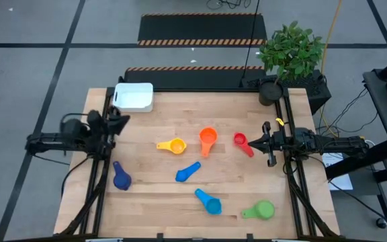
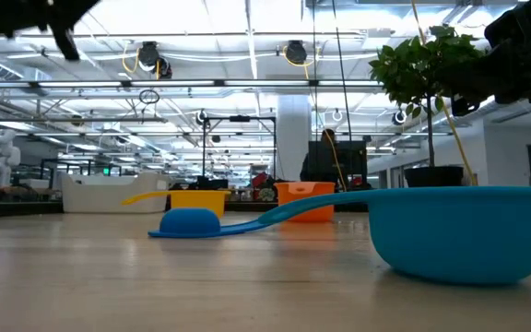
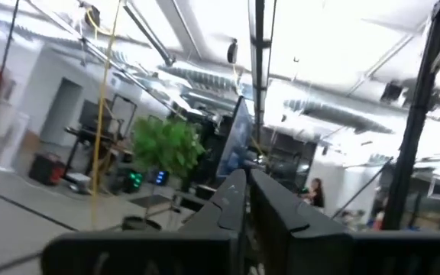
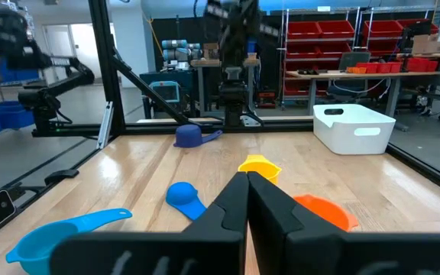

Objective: Nest measuring cups in basket
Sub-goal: Stack the green measuring cup into the orange measuring cup

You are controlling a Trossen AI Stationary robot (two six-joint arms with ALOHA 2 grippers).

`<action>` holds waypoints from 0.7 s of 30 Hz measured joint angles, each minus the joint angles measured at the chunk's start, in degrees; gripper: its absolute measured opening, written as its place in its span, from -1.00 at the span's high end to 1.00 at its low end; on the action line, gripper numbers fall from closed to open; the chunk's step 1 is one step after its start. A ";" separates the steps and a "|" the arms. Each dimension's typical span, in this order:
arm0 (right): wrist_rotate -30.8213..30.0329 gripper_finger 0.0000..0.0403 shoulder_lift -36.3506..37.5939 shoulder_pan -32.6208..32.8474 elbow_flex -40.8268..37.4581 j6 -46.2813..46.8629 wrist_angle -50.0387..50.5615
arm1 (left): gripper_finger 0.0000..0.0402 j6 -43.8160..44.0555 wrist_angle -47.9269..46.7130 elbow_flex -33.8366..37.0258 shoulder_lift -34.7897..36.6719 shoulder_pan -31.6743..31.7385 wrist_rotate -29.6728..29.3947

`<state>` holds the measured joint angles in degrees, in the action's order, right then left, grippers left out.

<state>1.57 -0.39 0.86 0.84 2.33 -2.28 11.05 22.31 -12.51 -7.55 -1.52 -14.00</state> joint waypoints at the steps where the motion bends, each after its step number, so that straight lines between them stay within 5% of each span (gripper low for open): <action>1: 0.02 1.00 0.00 0.00 0.00 0.02 0.00 | 0.97 -1.14 -0.81 -2.75 -2.21 -0.09 0.00; 6: 0.00 1.00 0.00 -0.01 -0.01 0.01 -0.01 | 0.97 -2.77 -3.58 -17.60 -15.34 -0.11 -0.01; 14: 0.00 1.00 -0.01 0.00 -0.01 0.02 0.00 | 0.98 18.07 -19.29 -39.78 -31.68 0.35 0.22; 21: 0.00 1.00 0.00 0.00 0.00 0.00 0.00 | 0.97 17.08 -26.76 -49.55 -43.62 0.22 0.95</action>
<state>1.56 -0.39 0.86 0.84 2.33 -2.28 28.13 -4.45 -62.06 -51.17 -1.30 -13.06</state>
